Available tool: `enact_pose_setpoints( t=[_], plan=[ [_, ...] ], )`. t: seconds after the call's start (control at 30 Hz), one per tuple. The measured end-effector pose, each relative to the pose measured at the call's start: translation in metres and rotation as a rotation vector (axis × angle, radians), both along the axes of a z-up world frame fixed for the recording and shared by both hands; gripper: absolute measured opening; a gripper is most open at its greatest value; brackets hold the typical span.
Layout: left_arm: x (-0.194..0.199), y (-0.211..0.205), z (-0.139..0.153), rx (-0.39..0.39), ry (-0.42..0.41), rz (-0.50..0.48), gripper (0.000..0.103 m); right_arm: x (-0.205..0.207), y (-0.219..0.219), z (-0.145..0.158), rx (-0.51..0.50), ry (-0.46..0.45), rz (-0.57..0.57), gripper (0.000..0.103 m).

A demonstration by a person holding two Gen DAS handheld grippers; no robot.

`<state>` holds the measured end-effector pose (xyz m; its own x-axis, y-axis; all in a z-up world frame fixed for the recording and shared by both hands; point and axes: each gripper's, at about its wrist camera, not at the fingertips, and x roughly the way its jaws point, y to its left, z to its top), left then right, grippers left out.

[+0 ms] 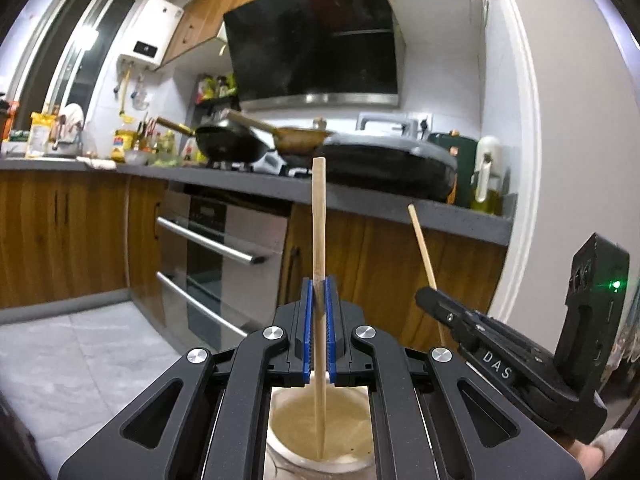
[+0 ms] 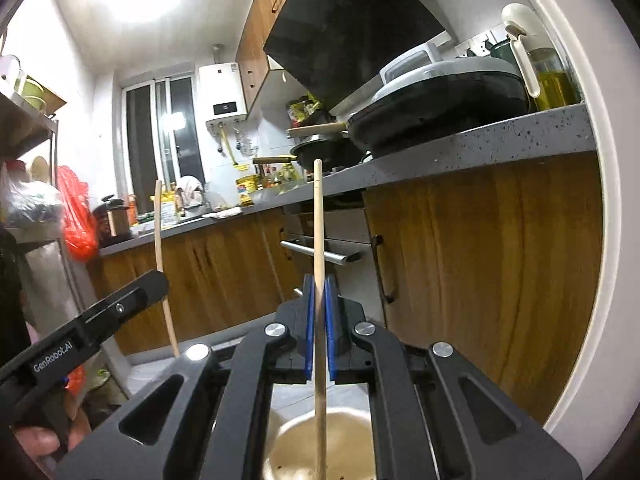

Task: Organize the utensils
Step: 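Lower the chopstick into the larger holder cup and open the left gripper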

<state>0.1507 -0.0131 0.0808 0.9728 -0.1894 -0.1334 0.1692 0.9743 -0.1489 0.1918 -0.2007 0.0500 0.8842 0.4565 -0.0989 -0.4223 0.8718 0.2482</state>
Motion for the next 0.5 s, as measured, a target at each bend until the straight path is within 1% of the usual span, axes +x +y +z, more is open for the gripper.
enact_pose_setpoints(
  t=[0.13,0.3,0.5],
  plan=[
    [0.002,0.004,-0.012,-0.012,0.027,0.009,0.007,0.007,0.001,-0.003,-0.003,-0.003,-0.008,0.005],
    [-0.007,0.008,-0.022,-0.025,0.032,-0.001,0.007,0.008,-0.001,-0.009,-0.018,-0.005,-0.011,0.005],
    [-0.018,0.005,-0.026,0.011,0.051,0.01,0.007,0.005,-0.001,-0.015,-0.078,0.069,-0.007,0.005]
  ],
)
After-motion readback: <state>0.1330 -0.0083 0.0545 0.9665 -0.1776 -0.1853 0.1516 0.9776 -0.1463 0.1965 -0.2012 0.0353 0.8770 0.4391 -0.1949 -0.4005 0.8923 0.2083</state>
